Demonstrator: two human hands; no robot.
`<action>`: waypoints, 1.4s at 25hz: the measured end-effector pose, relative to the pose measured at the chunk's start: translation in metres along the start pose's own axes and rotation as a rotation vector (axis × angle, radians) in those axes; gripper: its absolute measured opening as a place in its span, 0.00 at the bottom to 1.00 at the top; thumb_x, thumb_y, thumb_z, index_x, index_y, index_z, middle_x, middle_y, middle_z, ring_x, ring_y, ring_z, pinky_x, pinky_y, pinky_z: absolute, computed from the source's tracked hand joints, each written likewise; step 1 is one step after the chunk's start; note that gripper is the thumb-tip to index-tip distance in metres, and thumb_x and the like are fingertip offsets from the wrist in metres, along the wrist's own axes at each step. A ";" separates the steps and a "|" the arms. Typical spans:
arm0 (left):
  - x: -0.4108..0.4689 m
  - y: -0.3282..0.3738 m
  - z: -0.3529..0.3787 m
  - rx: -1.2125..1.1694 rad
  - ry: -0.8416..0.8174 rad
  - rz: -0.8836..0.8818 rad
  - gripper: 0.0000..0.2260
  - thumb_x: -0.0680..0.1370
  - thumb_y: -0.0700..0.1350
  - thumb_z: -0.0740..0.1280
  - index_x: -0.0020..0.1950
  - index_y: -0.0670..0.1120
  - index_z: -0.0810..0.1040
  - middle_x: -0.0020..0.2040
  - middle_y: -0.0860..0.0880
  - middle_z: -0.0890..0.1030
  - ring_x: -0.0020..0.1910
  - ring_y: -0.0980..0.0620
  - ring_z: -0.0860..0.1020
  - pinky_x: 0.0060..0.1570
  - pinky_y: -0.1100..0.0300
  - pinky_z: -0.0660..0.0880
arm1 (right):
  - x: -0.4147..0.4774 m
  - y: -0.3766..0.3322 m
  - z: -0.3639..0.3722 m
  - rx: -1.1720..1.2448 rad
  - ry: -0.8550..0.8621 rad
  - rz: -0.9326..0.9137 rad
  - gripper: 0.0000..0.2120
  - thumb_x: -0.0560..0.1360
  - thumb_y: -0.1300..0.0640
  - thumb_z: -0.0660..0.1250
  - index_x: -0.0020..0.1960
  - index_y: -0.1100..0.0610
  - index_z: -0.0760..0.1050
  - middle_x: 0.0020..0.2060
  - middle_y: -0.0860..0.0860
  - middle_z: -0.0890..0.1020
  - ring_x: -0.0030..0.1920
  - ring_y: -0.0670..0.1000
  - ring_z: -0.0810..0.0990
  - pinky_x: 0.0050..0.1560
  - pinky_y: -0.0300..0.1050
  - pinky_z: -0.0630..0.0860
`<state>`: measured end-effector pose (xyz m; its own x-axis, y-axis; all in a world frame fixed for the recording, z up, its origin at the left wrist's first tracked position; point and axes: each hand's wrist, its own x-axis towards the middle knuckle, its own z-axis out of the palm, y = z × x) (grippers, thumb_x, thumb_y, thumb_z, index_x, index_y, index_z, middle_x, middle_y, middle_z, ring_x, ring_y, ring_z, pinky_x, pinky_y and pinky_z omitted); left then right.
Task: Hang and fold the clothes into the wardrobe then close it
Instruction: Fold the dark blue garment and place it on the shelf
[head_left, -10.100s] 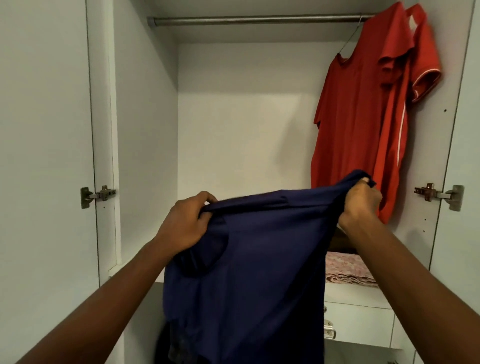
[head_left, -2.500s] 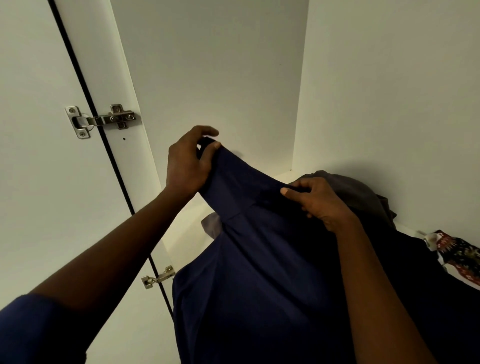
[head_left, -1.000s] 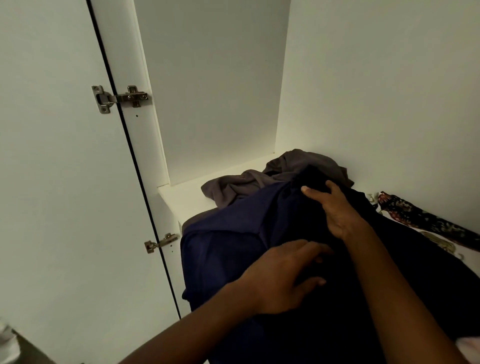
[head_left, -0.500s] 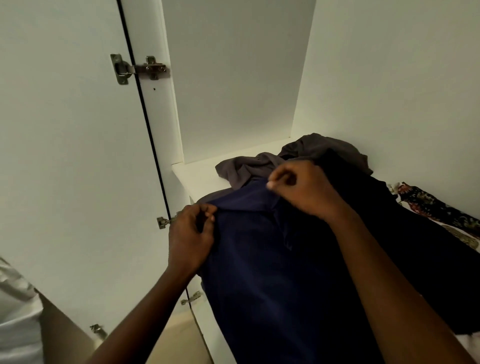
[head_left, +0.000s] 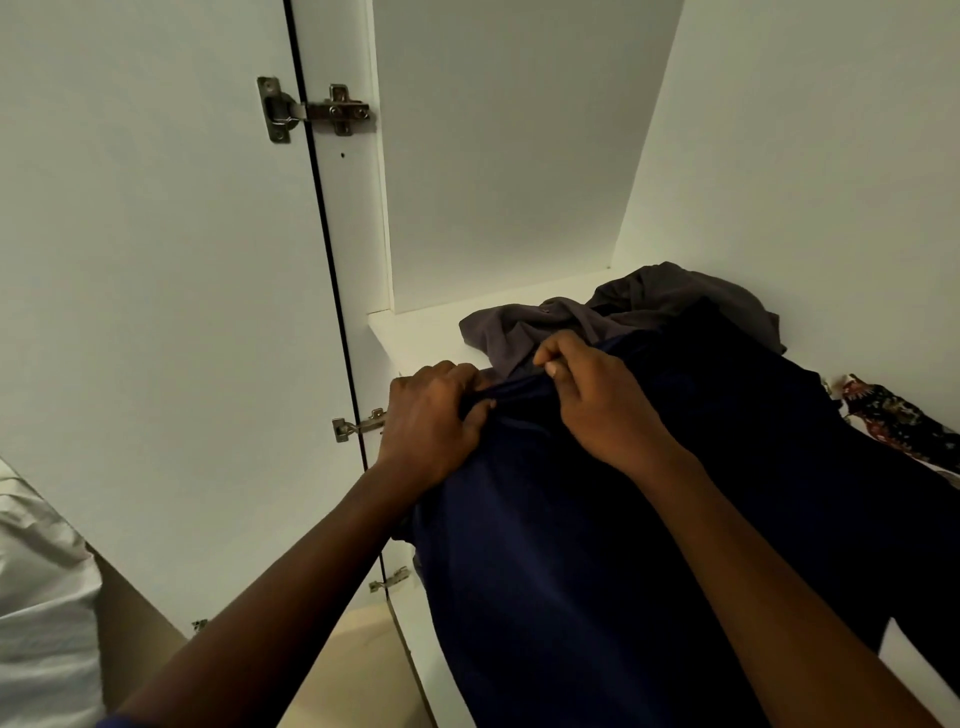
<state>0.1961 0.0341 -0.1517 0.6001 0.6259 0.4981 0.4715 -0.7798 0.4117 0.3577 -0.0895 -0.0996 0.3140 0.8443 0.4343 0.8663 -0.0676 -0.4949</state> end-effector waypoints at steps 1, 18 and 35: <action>0.002 -0.001 -0.003 -0.002 0.020 0.006 0.06 0.78 0.52 0.67 0.52 0.52 0.79 0.46 0.52 0.80 0.46 0.48 0.79 0.50 0.49 0.75 | -0.001 0.001 0.000 0.006 -0.040 -0.036 0.05 0.81 0.53 0.66 0.57 0.50 0.76 0.45 0.42 0.79 0.46 0.42 0.79 0.48 0.40 0.75; -0.042 -0.033 -0.030 0.157 0.184 0.049 0.10 0.73 0.34 0.70 0.52 0.43 0.79 0.49 0.44 0.76 0.48 0.41 0.75 0.36 0.47 0.77 | -0.020 -0.002 -0.056 -0.687 -0.034 0.053 0.21 0.72 0.66 0.68 0.62 0.48 0.79 0.58 0.49 0.77 0.61 0.54 0.73 0.63 0.52 0.72; -0.132 -0.004 -0.037 0.000 -0.099 0.378 0.14 0.73 0.54 0.63 0.55 0.56 0.82 0.49 0.57 0.82 0.46 0.55 0.80 0.42 0.59 0.78 | -0.064 0.012 -0.119 -0.307 -0.643 0.341 0.33 0.70 0.43 0.78 0.73 0.43 0.72 0.65 0.47 0.78 0.63 0.48 0.77 0.69 0.49 0.71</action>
<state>0.0912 -0.0449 -0.1901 0.7913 0.2901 0.5383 0.2052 -0.9552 0.2133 0.3945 -0.2073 -0.0437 0.3765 0.8858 -0.2713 0.8604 -0.4429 -0.2521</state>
